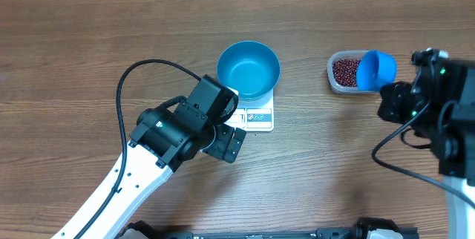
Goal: Scoop item into bowl and weigh 150g on scale
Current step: 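Lower the scoop into the red beans with the right gripper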
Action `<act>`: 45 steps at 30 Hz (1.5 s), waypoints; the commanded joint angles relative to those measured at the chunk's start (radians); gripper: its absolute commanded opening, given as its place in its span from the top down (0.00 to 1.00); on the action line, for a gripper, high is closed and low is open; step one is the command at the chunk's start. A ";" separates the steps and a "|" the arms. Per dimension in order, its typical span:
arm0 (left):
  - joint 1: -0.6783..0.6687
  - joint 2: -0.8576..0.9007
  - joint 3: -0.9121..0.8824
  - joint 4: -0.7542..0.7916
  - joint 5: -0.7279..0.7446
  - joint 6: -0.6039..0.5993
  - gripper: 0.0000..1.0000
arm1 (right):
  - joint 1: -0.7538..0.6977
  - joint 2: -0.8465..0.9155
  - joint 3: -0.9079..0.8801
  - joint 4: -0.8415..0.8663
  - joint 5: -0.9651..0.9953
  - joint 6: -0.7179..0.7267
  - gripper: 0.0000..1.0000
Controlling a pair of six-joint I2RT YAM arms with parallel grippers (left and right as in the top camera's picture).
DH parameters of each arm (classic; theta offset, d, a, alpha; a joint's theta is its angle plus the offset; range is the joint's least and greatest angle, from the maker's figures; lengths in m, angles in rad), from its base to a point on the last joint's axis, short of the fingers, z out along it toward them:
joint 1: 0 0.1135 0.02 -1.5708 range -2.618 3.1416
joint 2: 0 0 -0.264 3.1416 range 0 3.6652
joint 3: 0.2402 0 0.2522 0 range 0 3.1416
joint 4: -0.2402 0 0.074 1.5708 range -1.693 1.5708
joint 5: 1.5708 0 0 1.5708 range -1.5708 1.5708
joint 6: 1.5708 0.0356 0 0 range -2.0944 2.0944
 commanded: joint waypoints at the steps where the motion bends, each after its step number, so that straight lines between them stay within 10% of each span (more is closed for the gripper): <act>1: 0.006 -0.021 0.008 -0.002 0.008 -0.014 0.00 | -0.004 0.087 0.155 -0.052 0.119 -0.050 0.96; 24: 0.006 -0.021 0.008 -0.002 0.008 -0.014 0.00 | 0.183 0.554 0.223 0.008 0.621 0.017 0.96; 45: 0.006 -0.021 0.008 -0.002 0.008 -0.014 0.00 | 0.229 0.663 0.221 0.053 0.624 0.031 0.96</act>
